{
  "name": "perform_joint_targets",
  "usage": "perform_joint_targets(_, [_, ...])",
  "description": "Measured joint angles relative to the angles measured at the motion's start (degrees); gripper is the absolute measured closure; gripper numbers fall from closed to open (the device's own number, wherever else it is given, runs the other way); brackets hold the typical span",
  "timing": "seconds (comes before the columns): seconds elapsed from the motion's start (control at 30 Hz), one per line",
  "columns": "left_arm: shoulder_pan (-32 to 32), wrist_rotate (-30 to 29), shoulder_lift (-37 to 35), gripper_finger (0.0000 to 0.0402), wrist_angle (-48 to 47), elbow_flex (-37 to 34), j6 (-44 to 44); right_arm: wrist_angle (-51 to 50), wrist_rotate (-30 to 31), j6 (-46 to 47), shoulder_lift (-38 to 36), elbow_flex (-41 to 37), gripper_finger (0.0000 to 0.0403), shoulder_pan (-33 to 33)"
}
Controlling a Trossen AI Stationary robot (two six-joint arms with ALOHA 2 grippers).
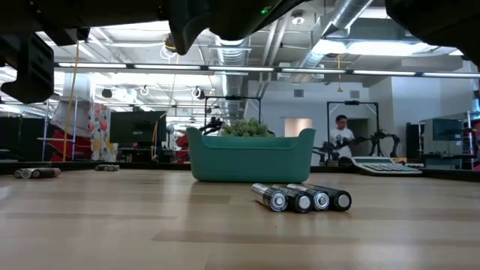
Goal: Sort batteries
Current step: Put the silver battery into the blue bin, then put the black battery into the green bin
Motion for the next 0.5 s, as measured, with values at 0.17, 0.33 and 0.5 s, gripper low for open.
perform_joint_targets(0.17, [0.0,0.0,0.0,0.0237,0.0,0.0,0.0,-0.2,0.0,0.0,0.0,0.0,0.0323,0.0])
perform_joint_targets(0.33, [0.0,0.0,0.0,0.0237,0.0,0.0,0.0,0.1,0.0,0.0,0.0,0.0,0.0279,-0.1])
perform_joint_targets(0.5, [0.0,0.0,0.0,0.0237,-0.4,0.0,0.0,0.4,0.0,-1.1,0.0,0.0,0.0232,-0.1])
